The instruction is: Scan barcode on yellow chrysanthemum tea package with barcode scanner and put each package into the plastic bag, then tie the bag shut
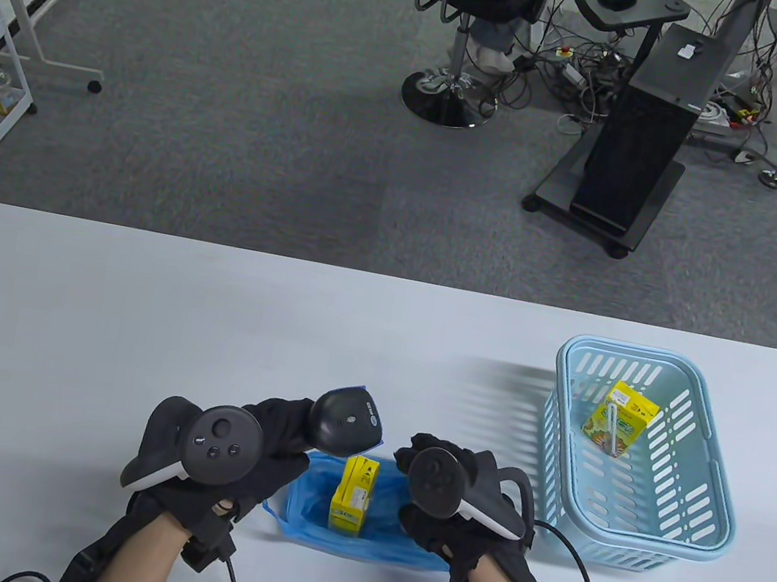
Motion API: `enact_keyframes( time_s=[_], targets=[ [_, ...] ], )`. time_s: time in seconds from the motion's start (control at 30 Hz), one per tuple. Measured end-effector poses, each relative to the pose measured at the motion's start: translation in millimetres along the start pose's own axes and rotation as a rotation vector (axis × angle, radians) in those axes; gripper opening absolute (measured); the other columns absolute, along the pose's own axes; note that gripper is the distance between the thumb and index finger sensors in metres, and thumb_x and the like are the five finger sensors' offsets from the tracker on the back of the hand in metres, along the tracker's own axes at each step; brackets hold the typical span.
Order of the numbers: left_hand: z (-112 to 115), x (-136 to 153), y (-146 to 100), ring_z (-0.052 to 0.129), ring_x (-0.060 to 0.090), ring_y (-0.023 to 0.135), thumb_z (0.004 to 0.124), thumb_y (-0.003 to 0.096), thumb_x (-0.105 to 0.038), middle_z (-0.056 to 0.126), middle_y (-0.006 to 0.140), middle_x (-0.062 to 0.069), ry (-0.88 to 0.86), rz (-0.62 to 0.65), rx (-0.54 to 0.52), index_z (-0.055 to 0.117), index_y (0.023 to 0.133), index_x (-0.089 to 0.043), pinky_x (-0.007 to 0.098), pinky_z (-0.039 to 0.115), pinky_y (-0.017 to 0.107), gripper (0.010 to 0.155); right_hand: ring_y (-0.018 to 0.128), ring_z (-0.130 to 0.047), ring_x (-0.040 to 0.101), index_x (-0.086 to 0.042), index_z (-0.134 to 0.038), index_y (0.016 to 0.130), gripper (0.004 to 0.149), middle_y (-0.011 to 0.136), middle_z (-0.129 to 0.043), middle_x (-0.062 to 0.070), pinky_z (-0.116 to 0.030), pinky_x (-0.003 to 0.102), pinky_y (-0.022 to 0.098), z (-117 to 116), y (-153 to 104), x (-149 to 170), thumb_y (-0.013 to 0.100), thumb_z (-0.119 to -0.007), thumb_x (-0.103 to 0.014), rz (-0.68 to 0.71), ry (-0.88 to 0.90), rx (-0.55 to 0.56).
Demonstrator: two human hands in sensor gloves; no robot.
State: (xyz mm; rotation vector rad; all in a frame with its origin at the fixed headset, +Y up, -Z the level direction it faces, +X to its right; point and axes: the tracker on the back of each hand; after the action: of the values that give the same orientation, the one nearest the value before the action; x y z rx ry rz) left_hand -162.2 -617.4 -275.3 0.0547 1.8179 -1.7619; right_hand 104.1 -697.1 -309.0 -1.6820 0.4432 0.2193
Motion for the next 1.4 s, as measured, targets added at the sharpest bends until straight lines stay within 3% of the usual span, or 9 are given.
enact_keyframes(
  time_s=[0.23,0.47,0.63,0.73,0.8,0.87,1.0,1.23,1.4],
  targets=[
    [-1,-1,-1,0.102,0.021,0.066,0.091,0.0472,-0.04,0.088,0.089,0.004,0.003,0.007,0.004,0.069,0.103,-0.025,0.047,0.083,0.053,0.061,0.103,-0.054,0.038,-0.012,-0.054,0.107,0.087,0.111,-0.043,0.015,-0.05,0.065,0.071,21,-8,6,0.034,-0.08,-0.053,-0.021,0.085,0.03],
    [-11,-8,-6,0.102,0.021,0.066,0.091,0.0473,-0.04,0.088,0.09,0.004,-0.044,0.071,-0.017,0.069,0.103,-0.026,0.047,0.083,0.053,0.062,0.104,-0.053,0.039,-0.014,-0.039,0.111,0.091,0.112,-0.042,0.016,-0.052,0.066,0.071,82,-42,27,0.038,-0.073,-0.055,-0.097,0.203,0.261],
    [-17,-15,-10,0.102,0.02,0.067,0.092,0.0465,-0.041,0.089,0.089,0.003,-0.074,0.153,-0.113,0.07,0.102,-0.029,0.046,0.084,0.053,0.061,0.103,-0.058,0.039,-0.016,-0.043,0.112,0.089,0.112,-0.047,0.015,-0.056,0.065,0.07,121,-62,71,0.038,-0.073,-0.057,-0.268,0.193,0.417],
    [-17,-16,-11,0.103,0.021,0.067,0.092,0.0464,-0.041,0.089,0.089,0.003,-0.075,0.151,-0.104,0.07,0.102,-0.029,0.046,0.084,0.053,0.061,0.103,-0.057,0.038,-0.018,-0.044,0.111,0.088,0.112,-0.047,0.014,-0.057,0.064,0.07,137,-57,101,0.038,-0.073,-0.057,-0.375,0.139,0.417],
    [-15,-18,-10,0.102,0.021,0.068,0.092,0.0467,-0.041,0.089,0.09,0.003,-0.059,0.142,-0.084,0.07,0.102,-0.028,0.046,0.084,0.053,0.061,0.102,-0.06,0.038,-0.016,-0.042,0.111,0.092,0.111,-0.046,0.014,-0.063,0.064,0.067,149,-49,125,0.037,-0.073,-0.059,-0.409,0.092,0.518],
    [-12,-20,-9,0.103,0.021,0.068,0.092,0.0468,-0.041,0.089,0.09,0.004,-0.038,0.142,-0.065,0.07,0.103,-0.028,0.046,0.084,0.053,0.061,0.103,-0.057,0.037,-0.018,-0.039,0.112,0.091,0.112,-0.044,0.013,-0.061,0.064,0.068,157,-40,144,0.037,-0.073,-0.059,-0.478,0.084,0.533],
    [-8,-23,-8,0.103,0.022,0.069,0.092,0.0467,-0.041,0.089,0.09,0.004,-0.03,0.144,-0.036,0.07,0.103,-0.028,0.046,0.084,0.053,0.061,0.101,-0.06,0.036,-0.019,-0.044,0.11,0.086,0.111,-0.048,0.012,-0.064,0.061,0.067,158,-10,178,0.038,-0.074,-0.054,-0.61,-0.016,0.45],
    [-9,-15,-5,0.102,0.022,0.069,0.092,0.0467,-0.041,0.089,0.09,0.004,-0.042,0.118,-0.031,0.07,0.103,-0.027,0.046,0.084,0.053,0.062,0.088,-0.079,0.03,-0.021,-0.066,0.098,0.069,0.098,-0.07,0.008,-0.077,0.051,0.059,116,29,217,0.036,-0.077,-0.051,-0.714,-0.169,0.258],
    [-6,-10,-2,0.102,0.022,0.069,0.092,0.0467,-0.041,0.089,0.09,0.004,-0.042,0.102,-0.018,0.07,0.103,-0.027,0.046,0.083,0.053,0.062,0.092,-0.076,0.033,-0.018,-0.062,0.103,0.076,0.102,-0.066,0.011,-0.077,0.051,0.059,87,43,228,0.036,-0.076,-0.052,-0.745,-0.14,0.095]
  ],
)
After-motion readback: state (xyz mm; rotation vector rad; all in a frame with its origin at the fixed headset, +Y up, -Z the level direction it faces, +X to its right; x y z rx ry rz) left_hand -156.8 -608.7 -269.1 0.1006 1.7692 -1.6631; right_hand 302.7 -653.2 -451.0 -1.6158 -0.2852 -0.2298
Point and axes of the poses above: the tracker on the back of each hand, its own x axis roughly to the little-finger side, its own y axis roughly from the wrist to the fingertips, z = x × y
